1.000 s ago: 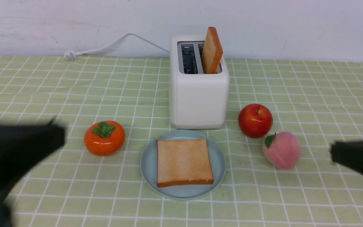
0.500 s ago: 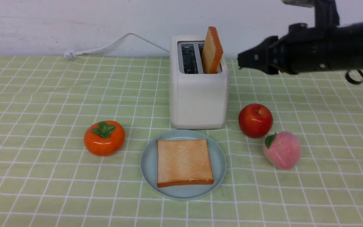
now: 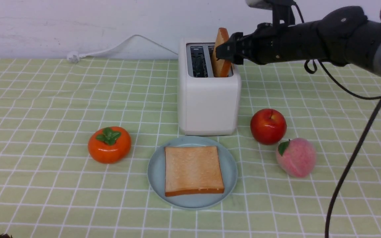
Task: Take toasted bread from bread machine on green coffee tablecloth place on plate.
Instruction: 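Grasp the toast slice in the toaster and pull it up out of the slot with the right gripper, then place the held slice of bread on top of the slice on the plate with the right gripper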
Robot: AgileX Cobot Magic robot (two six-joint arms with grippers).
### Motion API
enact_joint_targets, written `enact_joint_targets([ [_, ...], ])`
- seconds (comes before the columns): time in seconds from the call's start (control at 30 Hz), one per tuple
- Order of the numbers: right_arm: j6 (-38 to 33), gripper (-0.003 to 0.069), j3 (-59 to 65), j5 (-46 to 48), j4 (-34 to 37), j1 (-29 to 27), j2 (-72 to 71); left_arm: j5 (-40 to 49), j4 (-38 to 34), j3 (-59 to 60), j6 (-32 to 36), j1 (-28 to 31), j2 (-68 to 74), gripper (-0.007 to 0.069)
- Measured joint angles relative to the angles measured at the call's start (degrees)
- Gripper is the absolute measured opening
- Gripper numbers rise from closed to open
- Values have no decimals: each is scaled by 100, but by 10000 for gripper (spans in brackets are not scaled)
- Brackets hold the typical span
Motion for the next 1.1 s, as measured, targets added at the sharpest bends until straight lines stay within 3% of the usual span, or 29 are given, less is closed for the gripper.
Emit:
enact_joint_targets([
  [0.13, 11, 391, -46, -13, -6, 5, 126, -5, 7, 0, 0, 0, 0, -13],
  [0.2, 11, 290, -73, -13, -6, 17, 131, -5, 11, 0, 0, 0, 0, -13],
  [0.4, 20, 127, -73, -31, 23, 22, 131, -5, 13, 0, 0, 0, 0, -13],
  [0.67, 32, 117, -67, -194, 17, 22, -81, -5, 13, 5, -5, 0, 0, -13],
  [0.9, 32, 117, -67, 88, 119, 16, -1211, -5, 26, 5, -5, 0, 0, -13],
  [1.1, 761, 117, -22, 2003, -585, 12, -2149, -11, 30, 5, -17, 0, 0, -13],
])
